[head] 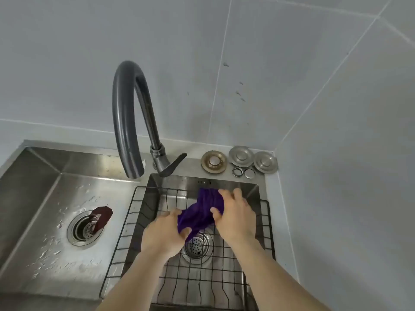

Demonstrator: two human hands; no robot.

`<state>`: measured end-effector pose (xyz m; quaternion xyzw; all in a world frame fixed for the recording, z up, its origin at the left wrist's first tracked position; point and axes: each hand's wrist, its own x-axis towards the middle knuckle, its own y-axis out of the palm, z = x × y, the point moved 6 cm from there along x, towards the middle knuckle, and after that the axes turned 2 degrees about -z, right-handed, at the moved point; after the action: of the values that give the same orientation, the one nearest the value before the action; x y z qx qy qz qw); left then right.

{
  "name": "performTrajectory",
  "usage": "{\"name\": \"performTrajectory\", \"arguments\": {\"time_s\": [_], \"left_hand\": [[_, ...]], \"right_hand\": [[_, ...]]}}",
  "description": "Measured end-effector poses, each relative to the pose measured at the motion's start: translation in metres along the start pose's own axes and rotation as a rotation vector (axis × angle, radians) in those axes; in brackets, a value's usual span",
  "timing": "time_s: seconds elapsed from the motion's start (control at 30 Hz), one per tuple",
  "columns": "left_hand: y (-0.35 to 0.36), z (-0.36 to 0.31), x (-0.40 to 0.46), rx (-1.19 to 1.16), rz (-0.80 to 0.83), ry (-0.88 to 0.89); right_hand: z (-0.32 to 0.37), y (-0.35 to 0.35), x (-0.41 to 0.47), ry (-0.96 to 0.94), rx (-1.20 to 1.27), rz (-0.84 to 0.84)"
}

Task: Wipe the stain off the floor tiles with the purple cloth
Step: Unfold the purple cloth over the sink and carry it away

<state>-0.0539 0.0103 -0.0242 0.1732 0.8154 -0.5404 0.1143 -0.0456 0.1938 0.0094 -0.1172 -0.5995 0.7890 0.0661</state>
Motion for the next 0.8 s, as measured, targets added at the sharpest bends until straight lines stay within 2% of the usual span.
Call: {"name": "performTrajectory", "arguments": {"time_s": [0.17,0.3,0.47,0.6,0.7,0.8], "left_hand": [[0.022,-0.002,0.012,-0.047,-0.002,-0.054],[0.026,0.002,0.016,-0.079,-0.047,-0.097],[0.022,-0.001,0.013,-0.089,-0.086,-0.072],[0.022,-0.002,0.009,-0.137,-0.035,-0.057],[0.031,-0.010,0.007,-0.044,0.045,-0.001],[0.036,-0.018,-0.002,0.040,-0.020,0.054]], "right_hand": [[-0.002,0.008,0.012,-0.030,0.029,-0.056],[-0.007,0.004,0.015,-0.045,0.073,-0.168],[-0.016,-0.003,0.011,-0.072,0.150,-0.172],[-0.019,-0.013,0.001,-0.051,0.241,-0.114],[-0.025,-0.020,-0.008,-0.009,0.276,-0.050],[-0.036,-0.021,-0.021,0.038,0.268,-0.012]]}}
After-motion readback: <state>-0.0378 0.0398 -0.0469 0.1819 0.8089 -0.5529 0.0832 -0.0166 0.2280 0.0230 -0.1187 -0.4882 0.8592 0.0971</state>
